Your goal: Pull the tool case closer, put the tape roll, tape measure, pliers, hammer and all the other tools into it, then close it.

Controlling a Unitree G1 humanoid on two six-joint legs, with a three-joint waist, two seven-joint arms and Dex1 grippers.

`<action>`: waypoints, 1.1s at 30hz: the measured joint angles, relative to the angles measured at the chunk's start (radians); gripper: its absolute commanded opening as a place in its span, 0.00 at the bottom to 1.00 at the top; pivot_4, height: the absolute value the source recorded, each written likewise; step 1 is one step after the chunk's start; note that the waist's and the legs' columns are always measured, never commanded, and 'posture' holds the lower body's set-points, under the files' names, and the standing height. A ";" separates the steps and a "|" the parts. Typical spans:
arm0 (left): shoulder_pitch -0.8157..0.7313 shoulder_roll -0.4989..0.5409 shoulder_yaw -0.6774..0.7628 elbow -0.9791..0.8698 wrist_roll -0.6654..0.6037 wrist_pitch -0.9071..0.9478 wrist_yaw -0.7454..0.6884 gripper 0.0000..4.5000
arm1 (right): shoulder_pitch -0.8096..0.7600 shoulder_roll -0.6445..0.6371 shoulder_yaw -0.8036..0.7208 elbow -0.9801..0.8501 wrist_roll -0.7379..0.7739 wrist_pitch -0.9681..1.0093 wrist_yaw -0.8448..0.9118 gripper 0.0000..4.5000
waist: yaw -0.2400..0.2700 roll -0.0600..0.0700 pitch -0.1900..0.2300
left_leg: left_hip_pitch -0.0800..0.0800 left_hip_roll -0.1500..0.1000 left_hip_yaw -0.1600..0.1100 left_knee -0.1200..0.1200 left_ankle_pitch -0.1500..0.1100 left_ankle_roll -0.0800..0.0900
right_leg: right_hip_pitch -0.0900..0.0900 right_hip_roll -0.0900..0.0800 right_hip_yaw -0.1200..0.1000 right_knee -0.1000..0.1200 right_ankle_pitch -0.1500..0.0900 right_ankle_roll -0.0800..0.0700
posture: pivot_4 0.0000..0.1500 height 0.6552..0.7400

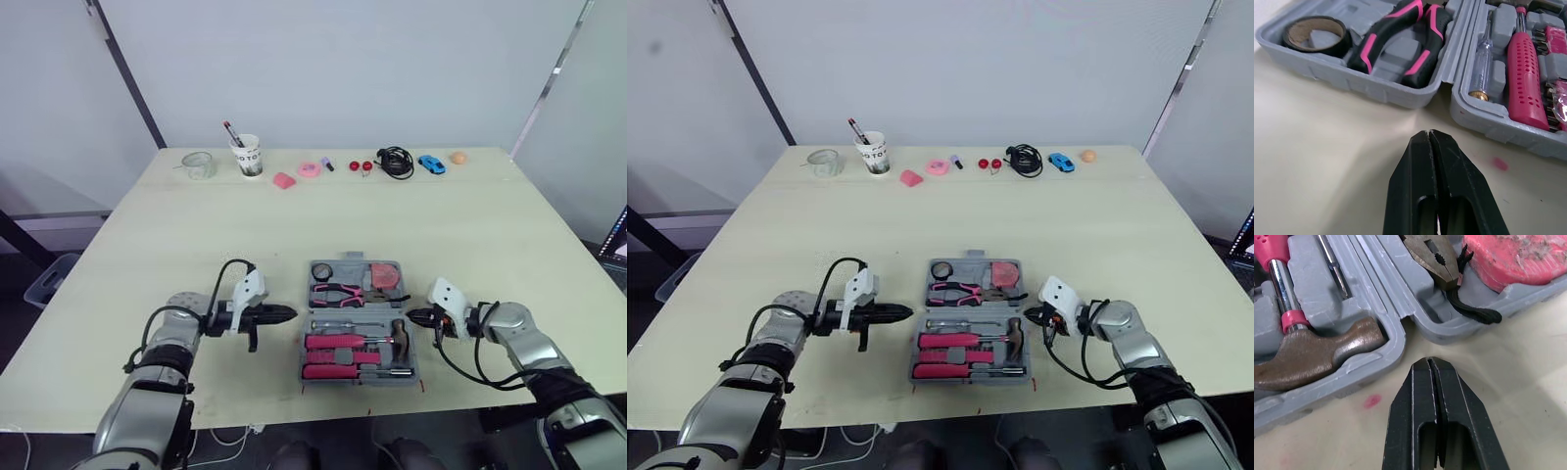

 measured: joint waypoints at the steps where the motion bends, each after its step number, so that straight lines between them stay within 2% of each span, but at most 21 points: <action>1: -0.001 -0.003 -0.004 0.003 0.007 -0.002 0.002 0.02 | 0.000 0.004 0.000 0.000 -0.004 -0.002 0.000 0.00 | 0.000 0.000 0.000 | 0.000 0.000 0.000 0.000 0.000 0.000 | 0.000 0.000 0.000 0.000 0.000 0.000 | 1.00 1.00; 33: -0.026 -0.081 -0.013 0.027 0.050 -0.008 0.068 0.02 | -0.028 0.025 0.007 0.031 -0.062 -0.044 0.011 0.00 | 0.000 0.000 0.000 | 0.002 0.000 0.000 0.003 0.000 0.000 | 0.000 0.001 0.001 0.006 0.000 0.000 | 1.00 1.00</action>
